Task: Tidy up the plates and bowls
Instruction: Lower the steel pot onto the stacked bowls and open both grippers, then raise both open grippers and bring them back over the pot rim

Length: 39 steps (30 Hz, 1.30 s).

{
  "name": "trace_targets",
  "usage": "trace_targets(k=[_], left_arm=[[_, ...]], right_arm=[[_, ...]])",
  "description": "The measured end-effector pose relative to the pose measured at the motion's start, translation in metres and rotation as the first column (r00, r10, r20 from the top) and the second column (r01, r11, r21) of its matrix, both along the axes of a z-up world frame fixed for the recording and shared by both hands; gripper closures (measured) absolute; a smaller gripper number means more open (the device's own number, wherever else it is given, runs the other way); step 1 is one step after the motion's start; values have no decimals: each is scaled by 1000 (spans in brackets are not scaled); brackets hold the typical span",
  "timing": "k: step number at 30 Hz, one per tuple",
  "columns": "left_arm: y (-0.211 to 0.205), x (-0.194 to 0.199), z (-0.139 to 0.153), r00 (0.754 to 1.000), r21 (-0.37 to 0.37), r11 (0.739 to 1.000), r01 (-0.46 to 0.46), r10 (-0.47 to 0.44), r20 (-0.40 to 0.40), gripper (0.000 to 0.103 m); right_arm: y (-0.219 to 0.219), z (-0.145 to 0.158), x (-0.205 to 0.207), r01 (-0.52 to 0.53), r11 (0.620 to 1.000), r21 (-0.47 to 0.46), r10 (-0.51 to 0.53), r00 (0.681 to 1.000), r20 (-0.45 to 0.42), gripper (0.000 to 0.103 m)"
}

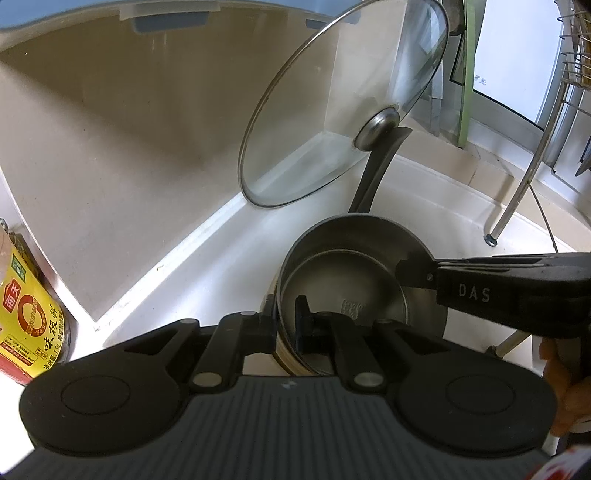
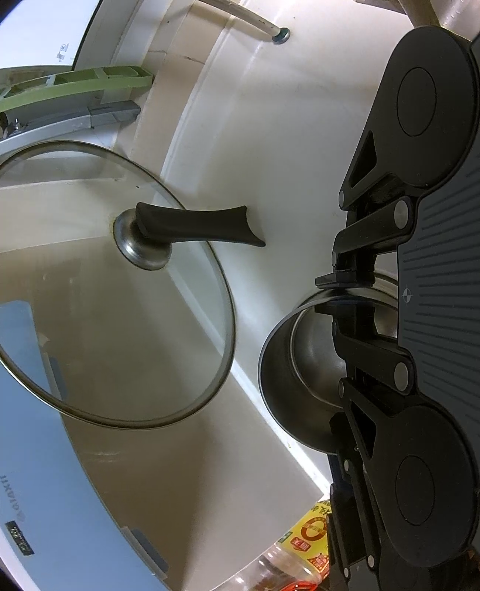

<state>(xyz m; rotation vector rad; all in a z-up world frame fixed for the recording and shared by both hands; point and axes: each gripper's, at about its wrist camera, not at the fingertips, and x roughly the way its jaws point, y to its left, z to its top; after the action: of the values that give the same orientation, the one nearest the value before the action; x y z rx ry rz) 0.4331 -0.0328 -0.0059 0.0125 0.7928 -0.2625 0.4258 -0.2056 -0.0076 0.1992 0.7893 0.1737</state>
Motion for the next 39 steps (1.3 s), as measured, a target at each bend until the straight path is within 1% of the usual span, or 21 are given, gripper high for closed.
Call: trace_targets(k=[4, 10, 13, 14, 16, 17, 18, 23, 30, 36, 39], left_arm=[[2, 0, -1, 1000, -4, 1000, -4, 4, -1, 95], [2, -2, 4, 1000, 0, 1000, -9, 9, 27, 94], [4, -5, 8, 999, -5, 1000, -9, 10, 39, 92], [4, -7, 9, 999, -3, 1000, -10, 10, 43, 92], [5, -10, 11, 999, -5, 1000, -8, 8, 49, 92], [5, -12, 13, 999, -7, 1000, -8, 8, 51, 91], [6, -15, 14, 999, -9, 1000, -9, 10, 53, 91], [9, -37, 23, 997, -3, 1000, -9, 9, 77, 89], [10, -84, 29, 998, -16, 1000, 9, -8, 68, 89], [8, -127, 26, 999, -10, 1000, 5, -5, 43, 88], [4, -150, 25, 999, -7, 1000, -4, 4, 34, 88]], right_arm=[[0, 0, 0, -9, 1000, -3, 9, 1000, 5, 96], [2, 0, -2, -17, 1000, -20, 18, 1000, 19, 96], [-2, 0, -5, -11, 1000, -14, 11, 1000, 19, 94], [-3, 0, -7, -9, 1000, -8, 9, 1000, 23, 91], [-5, 2, -11, -5, 1000, -6, 5, 999, 31, 81], [-6, 3, -14, -7, 1000, -6, 7, 999, 39, 70], [-6, 5, -17, -7, 1000, -5, 7, 999, 46, 62], [-11, 15, -42, -3, 1000, 16, 2, 996, 84, 54], [-22, 22, -89, 1, 997, 75, -8, 995, 99, 44], [-29, 18, -136, -7, 993, 114, -2, 997, 82, 41], [-31, 15, -158, -14, 993, 116, 6, 997, 73, 41]])
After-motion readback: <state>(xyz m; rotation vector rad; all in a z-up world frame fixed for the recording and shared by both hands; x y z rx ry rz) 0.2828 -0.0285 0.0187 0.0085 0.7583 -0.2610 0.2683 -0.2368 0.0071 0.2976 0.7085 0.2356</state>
